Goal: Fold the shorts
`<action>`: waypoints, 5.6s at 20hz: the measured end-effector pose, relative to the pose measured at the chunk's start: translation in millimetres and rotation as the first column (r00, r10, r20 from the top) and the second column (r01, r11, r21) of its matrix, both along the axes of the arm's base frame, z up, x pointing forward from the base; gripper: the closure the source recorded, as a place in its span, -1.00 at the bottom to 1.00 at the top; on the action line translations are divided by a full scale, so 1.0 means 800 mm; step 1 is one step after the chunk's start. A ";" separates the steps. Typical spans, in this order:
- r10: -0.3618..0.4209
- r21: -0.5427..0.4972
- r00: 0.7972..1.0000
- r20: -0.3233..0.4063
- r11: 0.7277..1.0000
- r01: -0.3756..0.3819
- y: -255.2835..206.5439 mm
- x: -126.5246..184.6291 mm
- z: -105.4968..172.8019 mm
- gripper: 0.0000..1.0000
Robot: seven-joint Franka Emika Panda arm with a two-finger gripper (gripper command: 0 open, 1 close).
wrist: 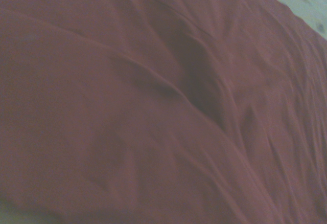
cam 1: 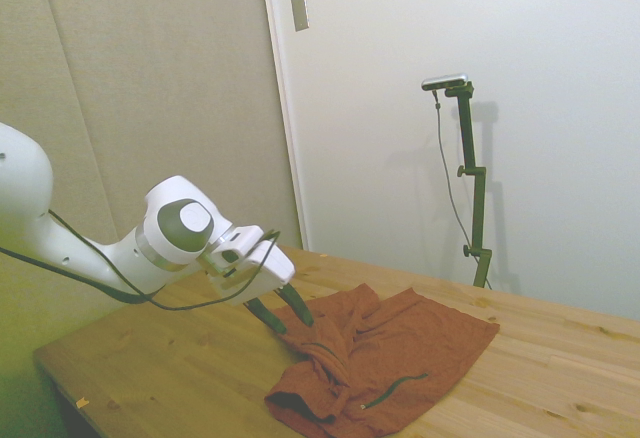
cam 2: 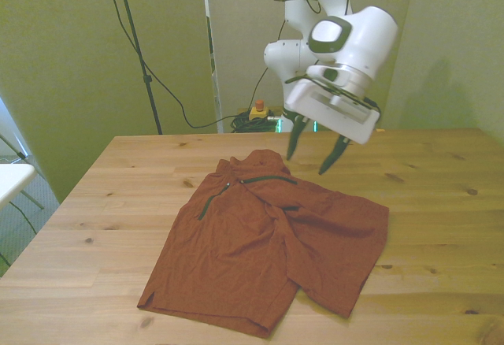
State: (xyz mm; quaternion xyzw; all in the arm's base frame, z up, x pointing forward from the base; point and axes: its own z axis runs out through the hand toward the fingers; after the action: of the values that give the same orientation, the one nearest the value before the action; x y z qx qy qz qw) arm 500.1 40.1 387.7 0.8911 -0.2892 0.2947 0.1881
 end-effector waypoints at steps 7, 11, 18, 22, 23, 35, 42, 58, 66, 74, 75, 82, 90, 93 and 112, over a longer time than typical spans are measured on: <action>0.149 0.005 0.988 -0.039 0.989 -0.148 0.097 0.012 -0.057 -1.00; 0.147 0.006 0.989 -0.026 0.989 -0.147 0.100 0.031 -0.054 -1.00; 0.141 0.018 0.990 -0.020 0.990 -0.141 0.105 0.074 -0.065 1.00; 0.138 0.019 0.990 -0.015 0.990 -0.138 0.104 0.084 -0.066 1.00; 0.135 0.019 0.991 -0.015 0.991 -0.135 0.103 0.085 -0.066 1.00; 0.111 0.015 0.993 -0.026 0.994 -0.111 0.086 0.092 -0.077 1.00; 0.114 0.020 0.993 -0.031 0.993 -0.114 0.086 0.093 -0.083 1.00; -0.030 0.052 0.994 0.101 0.998 0.025 0.034 0.104 -0.011 1.00; -0.212 0.104 0.963 0.165 0.975 0.197 -0.124 0.124 0.068 1.00; -0.279 0.162 0.949 0.147 0.953 0.255 -0.202 0.172 0.082 1.00; -0.287 0.167 0.947 0.147 0.950 0.262 -0.213 0.175 0.084 1.00; -0.350 0.206 0.924 0.154 0.926 0.316 -0.285 0.177 0.104 1.00; -0.407 0.213 0.897 0.175 0.905 0.369 -0.352 0.182 0.118 1.00; -0.422 0.217 0.888 0.183 0.898 0.382 -0.367 0.188 0.119 1.00; -0.482 0.302 0.867 0.129 0.852 0.429 -0.417 0.161 0.120 -1.00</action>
State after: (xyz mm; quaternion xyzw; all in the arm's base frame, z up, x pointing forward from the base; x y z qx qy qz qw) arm 629.2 -293.4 483.7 0.7794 -0.5467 0.2882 0.1028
